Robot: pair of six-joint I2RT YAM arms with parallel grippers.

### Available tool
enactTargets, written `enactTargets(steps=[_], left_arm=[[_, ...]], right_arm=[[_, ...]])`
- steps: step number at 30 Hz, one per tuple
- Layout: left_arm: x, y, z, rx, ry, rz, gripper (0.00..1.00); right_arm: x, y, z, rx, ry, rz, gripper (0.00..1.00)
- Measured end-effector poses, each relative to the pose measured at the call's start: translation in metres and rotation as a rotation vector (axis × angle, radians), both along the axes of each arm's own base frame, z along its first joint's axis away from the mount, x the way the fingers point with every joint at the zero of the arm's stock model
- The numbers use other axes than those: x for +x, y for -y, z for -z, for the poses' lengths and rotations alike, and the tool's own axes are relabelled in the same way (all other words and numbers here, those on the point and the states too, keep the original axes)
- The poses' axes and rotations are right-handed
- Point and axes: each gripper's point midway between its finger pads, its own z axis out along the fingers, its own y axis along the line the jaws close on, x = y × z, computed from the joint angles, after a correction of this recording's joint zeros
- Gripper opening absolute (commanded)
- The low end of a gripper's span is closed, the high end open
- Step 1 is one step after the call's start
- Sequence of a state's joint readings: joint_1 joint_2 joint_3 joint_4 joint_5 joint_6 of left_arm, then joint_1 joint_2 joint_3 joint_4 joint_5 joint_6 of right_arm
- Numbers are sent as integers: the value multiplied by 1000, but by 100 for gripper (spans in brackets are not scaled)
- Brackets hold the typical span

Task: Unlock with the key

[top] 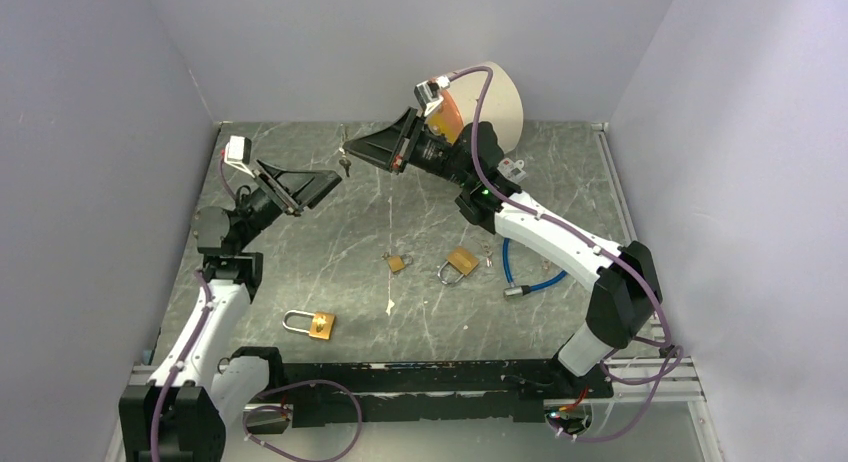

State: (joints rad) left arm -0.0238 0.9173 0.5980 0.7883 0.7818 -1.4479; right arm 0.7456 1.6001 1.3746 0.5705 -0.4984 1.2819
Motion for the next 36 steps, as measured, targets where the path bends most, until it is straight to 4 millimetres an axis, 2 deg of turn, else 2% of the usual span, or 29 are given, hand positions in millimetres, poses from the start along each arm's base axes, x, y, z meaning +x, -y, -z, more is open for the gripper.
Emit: enactTargets(steps=[5, 7, 11, 14, 17, 20, 27, 28, 30, 33, 36], left_arm=[[0, 10, -3, 4, 50, 69, 82], [-1, 17, -3, 3, 60, 111, 71], [-1, 28, -6, -5, 66, 182, 40], [-1, 31, -8, -3, 80, 207, 28], [-4, 31, -11, -2, 95, 211, 30], [-5, 31, -12, 4, 107, 208, 41], [-8, 31, -19, 24, 152, 202, 57], [-8, 31, -19, 27, 155, 204, 63], [-9, 32, -18, 36, 162, 208, 67], [-9, 32, -16, 53, 178, 208, 68], [-9, 33, -15, 68, 189, 204, 59]], right_arm=[[-1, 0, -1, 9, -29, -10, 0], [-1, 0, -2, 13, -39, -15, 0], [0, 0, -2, 19, -51, -21, 0], [2, 1, -2, 21, -60, -21, 0], [4, 2, -2, 22, -64, -18, 0], [6, 3, -2, 23, -68, -16, 0], [6, 5, -3, 27, -76, -26, 0], [6, 6, -3, 28, -77, -29, 0], [6, 5, -3, 30, -82, -37, 0], [6, 4, -1, 31, -98, -48, 0], [6, 3, 2, 28, -112, -62, 0]])
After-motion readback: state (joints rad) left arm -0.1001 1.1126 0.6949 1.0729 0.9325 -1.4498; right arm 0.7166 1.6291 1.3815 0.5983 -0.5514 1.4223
